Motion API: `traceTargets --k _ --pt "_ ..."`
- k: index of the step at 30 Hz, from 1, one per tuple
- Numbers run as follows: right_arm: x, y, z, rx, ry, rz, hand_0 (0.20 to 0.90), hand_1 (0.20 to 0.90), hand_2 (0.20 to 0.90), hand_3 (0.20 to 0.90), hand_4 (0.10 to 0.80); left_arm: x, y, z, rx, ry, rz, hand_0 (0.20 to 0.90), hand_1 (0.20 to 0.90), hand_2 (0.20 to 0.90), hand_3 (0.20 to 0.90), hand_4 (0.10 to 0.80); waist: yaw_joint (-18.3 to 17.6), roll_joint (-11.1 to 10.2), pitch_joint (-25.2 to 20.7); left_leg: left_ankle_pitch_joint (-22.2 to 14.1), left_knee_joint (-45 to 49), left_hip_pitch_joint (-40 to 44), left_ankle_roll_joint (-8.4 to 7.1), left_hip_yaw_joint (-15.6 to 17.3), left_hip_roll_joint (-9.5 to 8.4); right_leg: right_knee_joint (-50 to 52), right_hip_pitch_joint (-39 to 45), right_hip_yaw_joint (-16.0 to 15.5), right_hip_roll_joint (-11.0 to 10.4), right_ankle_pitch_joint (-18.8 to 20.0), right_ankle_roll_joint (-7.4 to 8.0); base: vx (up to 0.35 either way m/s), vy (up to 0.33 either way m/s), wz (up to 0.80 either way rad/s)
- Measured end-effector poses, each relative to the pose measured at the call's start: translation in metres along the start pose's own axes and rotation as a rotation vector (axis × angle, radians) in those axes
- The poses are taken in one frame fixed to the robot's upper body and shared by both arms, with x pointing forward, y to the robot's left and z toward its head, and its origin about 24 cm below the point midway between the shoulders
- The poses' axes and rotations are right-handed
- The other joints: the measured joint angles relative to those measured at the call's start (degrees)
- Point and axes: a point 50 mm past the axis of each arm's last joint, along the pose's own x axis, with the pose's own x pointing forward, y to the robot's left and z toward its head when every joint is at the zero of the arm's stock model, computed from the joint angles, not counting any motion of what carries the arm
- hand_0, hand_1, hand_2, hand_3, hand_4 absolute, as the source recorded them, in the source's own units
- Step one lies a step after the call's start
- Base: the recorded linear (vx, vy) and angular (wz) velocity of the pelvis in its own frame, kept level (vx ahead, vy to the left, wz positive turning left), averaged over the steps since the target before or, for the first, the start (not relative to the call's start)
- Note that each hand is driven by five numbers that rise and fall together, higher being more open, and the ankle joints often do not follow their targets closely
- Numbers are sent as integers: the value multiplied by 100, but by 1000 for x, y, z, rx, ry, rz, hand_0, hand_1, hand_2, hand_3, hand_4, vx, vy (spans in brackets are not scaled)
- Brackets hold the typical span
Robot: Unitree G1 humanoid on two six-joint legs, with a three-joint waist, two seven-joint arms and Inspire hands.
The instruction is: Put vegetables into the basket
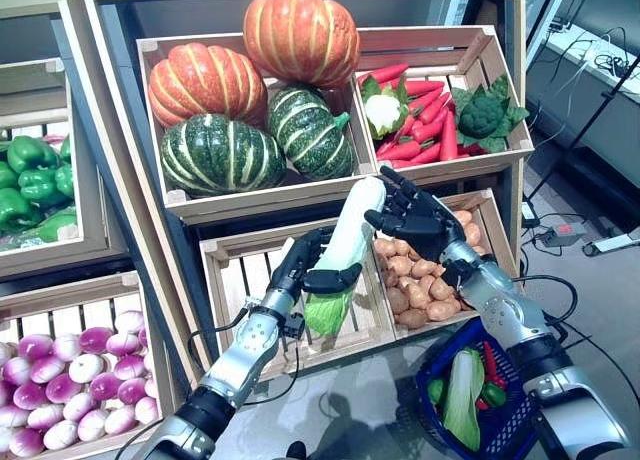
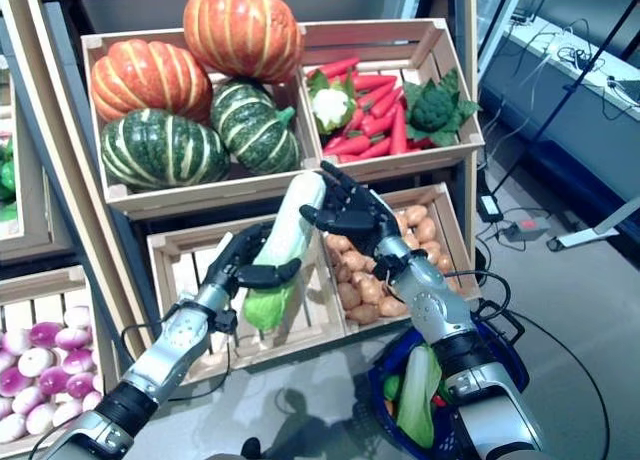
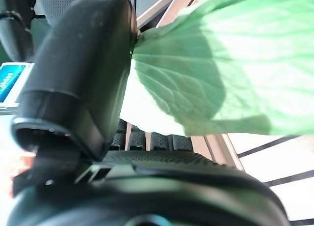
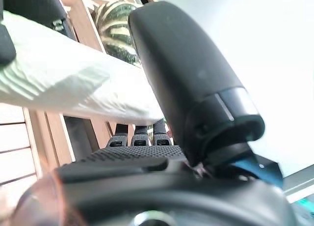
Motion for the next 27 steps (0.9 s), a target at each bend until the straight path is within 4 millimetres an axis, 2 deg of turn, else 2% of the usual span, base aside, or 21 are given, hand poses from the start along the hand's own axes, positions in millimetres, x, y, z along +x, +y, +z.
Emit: traceTargets --k 7,15,17,22,27 --pt "-1 -3 -9 106 51 17 900 900 900 900 800 -1 -5 -1 6 -6 -35 300 300 300 300 400 -2 2 -1 48 0 0 -9 -70 0 -2 35 -22 12 6 -10 -2 -1 5" --pt "3 -3 -10 143 53 38 900 900 900 900 800 -1 -3 1 9 -22 -35 300 300 300 300 400 11 2 -11 79 0 1 -11 -133 -6 -7 70 -19 11 6 -10 2 3 4" --pt "3 -3 -10 143 56 39 300 300 300 300 400 -2 -2 1 16 -21 -36 300 300 300 300 400 10 3 -22 80 0 1 -11 -133 -6 -7 69 -19 12 6 -10 0 0 0" --pt "4 -9 -14 131 92 10 300 300 300 300 400 -3 -6 -1 31 -12 -69 300 300 300 300 400 0 23 -83 79 0 0 -11 -132 -6 -8 68 -18 11 6 -10 0 0 0" --pt "5 -13 -9 85 92 -2 300 300 300 300 400 -4 -9 0 29 -20 -88 300 300 300 300 400 -5 26 -86 80 0 -1 -12 -132 -5 -9 68 -14 11 6 -10 0 0 0"
